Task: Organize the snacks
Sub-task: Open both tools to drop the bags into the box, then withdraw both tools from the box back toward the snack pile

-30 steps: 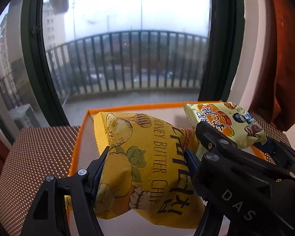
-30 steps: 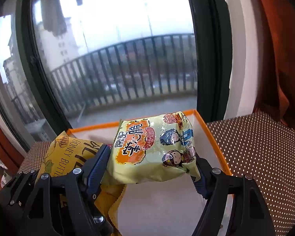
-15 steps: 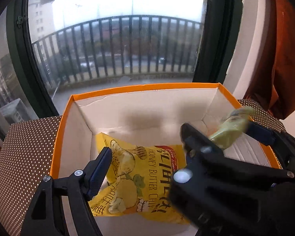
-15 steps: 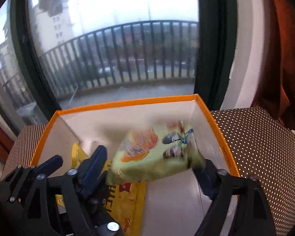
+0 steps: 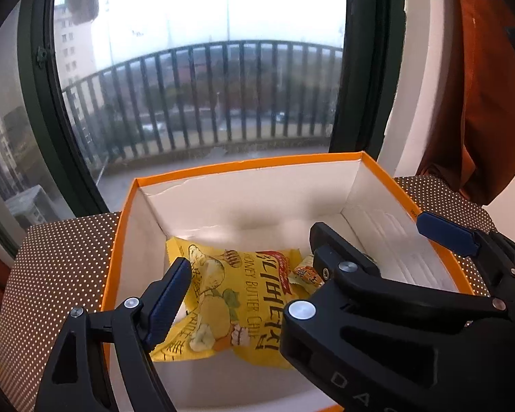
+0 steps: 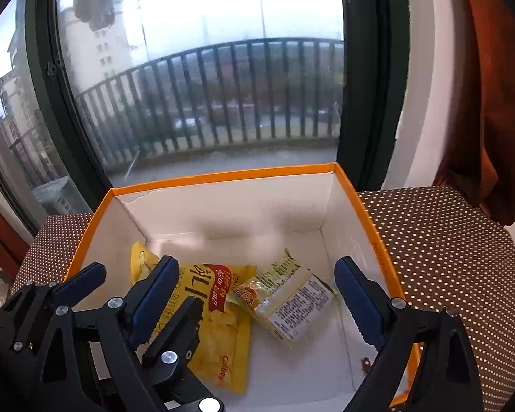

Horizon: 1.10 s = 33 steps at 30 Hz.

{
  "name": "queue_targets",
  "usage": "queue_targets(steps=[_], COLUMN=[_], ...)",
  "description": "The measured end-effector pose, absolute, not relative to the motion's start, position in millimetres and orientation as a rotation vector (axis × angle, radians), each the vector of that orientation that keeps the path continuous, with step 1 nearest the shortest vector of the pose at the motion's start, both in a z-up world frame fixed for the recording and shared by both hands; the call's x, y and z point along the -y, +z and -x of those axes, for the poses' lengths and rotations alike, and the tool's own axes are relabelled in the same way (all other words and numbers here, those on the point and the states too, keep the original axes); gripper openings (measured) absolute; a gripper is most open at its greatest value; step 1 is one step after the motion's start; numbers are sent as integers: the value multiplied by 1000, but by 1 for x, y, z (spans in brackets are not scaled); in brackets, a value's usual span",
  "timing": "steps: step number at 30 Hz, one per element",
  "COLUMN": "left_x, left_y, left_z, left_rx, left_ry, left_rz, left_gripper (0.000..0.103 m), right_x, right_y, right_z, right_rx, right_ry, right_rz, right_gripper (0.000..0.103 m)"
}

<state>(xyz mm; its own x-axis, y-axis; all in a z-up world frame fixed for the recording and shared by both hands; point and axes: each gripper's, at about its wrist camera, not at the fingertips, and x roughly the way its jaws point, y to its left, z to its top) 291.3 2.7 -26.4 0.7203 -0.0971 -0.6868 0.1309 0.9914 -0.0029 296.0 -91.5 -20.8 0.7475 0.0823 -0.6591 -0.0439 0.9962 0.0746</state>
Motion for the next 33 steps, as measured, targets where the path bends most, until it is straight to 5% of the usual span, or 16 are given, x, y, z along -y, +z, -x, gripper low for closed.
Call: queue_targets(steps=[33], left_x=[8], left_y=[33], left_z=[-105], left_rx=[-491], left_ry=[-86], left_rz=[-93], left_gripper=[92], right_x=[102], right_y=[35], right_z=[-115], right_rx=[-473], right_ry=[80], right_rz=[-77], right_gripper=[94])
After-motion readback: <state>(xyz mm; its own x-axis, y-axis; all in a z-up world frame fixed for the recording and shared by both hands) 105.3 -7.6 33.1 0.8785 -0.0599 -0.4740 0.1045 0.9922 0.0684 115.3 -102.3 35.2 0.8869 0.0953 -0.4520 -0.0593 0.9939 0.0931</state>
